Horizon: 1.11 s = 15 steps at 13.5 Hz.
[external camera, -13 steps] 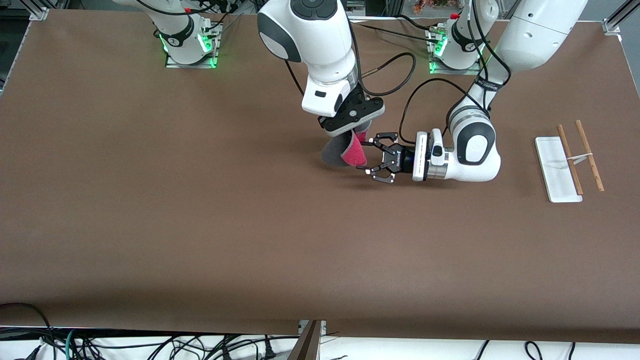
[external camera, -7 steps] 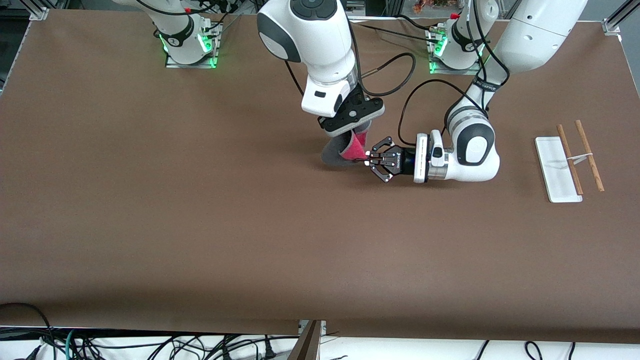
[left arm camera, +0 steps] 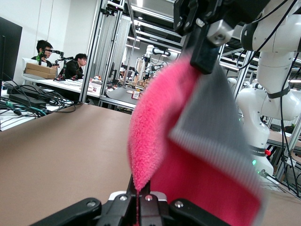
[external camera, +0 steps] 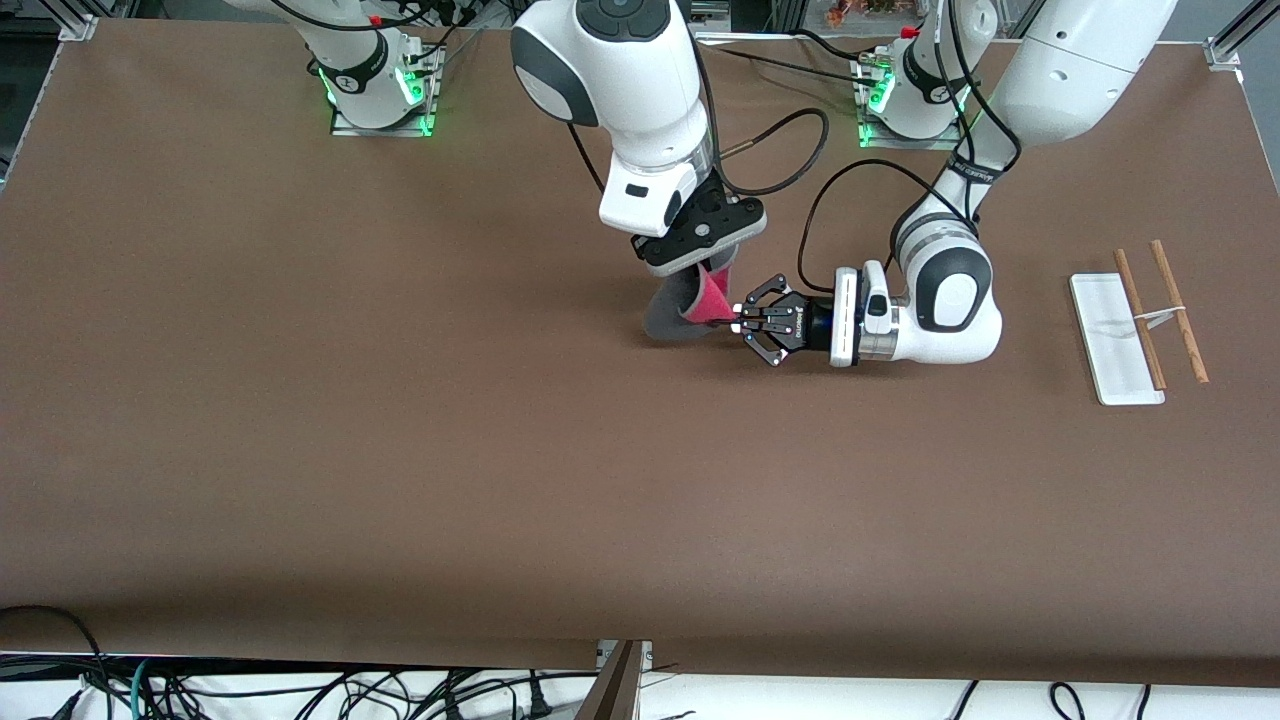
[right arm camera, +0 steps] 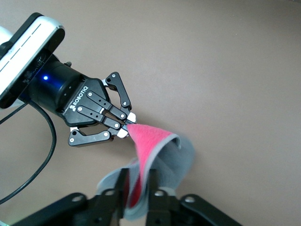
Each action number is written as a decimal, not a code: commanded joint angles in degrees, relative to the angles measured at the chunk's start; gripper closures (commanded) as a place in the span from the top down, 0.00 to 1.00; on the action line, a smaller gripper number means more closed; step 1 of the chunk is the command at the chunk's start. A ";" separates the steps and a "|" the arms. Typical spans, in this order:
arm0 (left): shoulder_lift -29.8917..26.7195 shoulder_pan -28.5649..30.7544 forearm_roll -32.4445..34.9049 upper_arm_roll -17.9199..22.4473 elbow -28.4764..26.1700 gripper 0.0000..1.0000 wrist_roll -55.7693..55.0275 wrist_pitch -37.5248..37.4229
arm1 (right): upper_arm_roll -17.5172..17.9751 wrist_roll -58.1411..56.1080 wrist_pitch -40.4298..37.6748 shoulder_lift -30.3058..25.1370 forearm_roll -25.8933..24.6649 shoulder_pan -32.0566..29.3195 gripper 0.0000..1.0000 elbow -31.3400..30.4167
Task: Pass towel and hang on rack
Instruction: 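Close the left gripper on the hanging towel below the right gripper, then open the right gripper and pull the towel away with the left gripper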
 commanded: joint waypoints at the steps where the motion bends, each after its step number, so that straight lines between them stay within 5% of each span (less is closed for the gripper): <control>1: -1.17 0.53 -1.22 -0.27 -0.54 0.00 3.26 0.68 | -0.25 0.55 -0.35 -0.74 -0.39 -0.05 1.00 0.26; 7: -6.70 4.66 11.41 0.53 2.26 0.00 -9.98 0.33 | -2.09 -0.24 -1.58 -1.35 -1.43 -0.49 1.00 0.26; 12: -6.98 14.76 43.64 0.35 19.72 0.00 -30.38 -12.64 | -4.38 -3.49 -6.14 -2.85 -2.67 -2.77 1.00 0.26; 15: -4.96 20.99 52.64 0.53 26.61 0.00 -31.55 -22.58 | -8.16 -4.71 -10.01 -4.26 -5.39 -3.30 1.00 0.26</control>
